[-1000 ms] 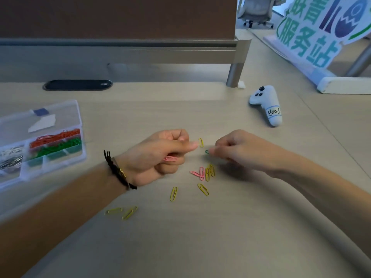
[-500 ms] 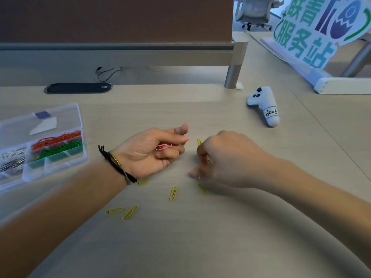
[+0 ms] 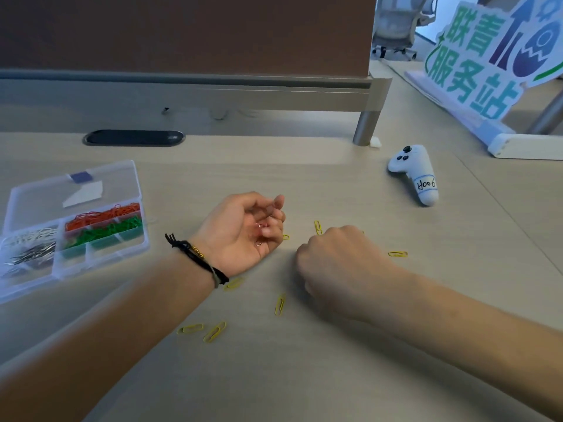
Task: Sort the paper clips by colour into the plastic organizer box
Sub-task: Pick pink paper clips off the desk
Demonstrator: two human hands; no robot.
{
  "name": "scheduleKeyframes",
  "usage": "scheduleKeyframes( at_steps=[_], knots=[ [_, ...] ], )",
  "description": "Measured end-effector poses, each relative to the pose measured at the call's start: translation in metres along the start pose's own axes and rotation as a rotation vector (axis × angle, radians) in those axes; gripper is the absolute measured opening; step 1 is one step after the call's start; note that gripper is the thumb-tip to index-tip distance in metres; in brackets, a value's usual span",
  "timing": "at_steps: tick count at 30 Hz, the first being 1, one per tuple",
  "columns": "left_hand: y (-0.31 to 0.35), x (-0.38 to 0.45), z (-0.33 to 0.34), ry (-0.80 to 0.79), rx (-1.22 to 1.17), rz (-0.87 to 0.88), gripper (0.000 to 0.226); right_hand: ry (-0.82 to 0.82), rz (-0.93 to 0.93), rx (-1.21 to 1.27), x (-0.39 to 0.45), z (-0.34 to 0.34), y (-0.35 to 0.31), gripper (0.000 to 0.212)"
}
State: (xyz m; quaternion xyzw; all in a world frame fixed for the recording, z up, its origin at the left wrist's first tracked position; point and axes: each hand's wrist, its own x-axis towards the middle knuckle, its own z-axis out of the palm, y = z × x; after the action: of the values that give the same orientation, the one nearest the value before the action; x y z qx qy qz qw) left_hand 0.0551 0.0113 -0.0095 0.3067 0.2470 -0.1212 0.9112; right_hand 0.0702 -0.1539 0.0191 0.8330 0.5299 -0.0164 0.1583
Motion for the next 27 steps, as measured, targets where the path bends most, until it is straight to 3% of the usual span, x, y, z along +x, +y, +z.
scheduleKeyframes(
  at_steps=[2, 13, 15, 18, 20, 22, 24, 27],
  knots=[
    [0.004, -0.001, -0.001, 0.009, -0.055, 0.027, 0.021, 0.007, -0.008, -0.006, 0.0, -0.001, -0.001, 0.006],
    [0.023, -0.03, -0.022, -0.075, -0.149, 0.112, 0.027, 0.211, 0.123, 0.114, 0.021, 0.041, 0.017, 0.024],
    [0.022, -0.035, -0.029, -0.062, -0.147, 0.118, 0.027, 0.26, 0.133, 0.401, 0.029, 0.034, 0.023, 0.019],
    [0.018, -0.038, -0.039, -0.064, -0.164, 0.102, 0.027, 0.197, 0.128, 1.346, 0.039, 0.019, 0.033, 0.03],
    [0.015, -0.037, -0.041, -0.044, -0.096, 0.051, 0.024, 0.057, 0.081, 1.805, 0.041, 0.017, 0.039, 0.028],
    [0.011, -0.038, -0.04, -0.044, 0.109, -0.015, 0.02, -0.061, -0.035, 2.069, 0.039, 0.021, 0.044, 0.022],
    [0.008, -0.036, -0.034, -0.036, 0.429, -0.009, 0.023, -0.074, -0.136, 2.232, 0.035, 0.031, 0.048, 0.014],
    [-0.009, -0.032, -0.019, 0.053, 1.002, 0.212, 0.029, -0.013, -0.116, 2.344, 0.022, 0.044, 0.055, 0.008]
  ],
)
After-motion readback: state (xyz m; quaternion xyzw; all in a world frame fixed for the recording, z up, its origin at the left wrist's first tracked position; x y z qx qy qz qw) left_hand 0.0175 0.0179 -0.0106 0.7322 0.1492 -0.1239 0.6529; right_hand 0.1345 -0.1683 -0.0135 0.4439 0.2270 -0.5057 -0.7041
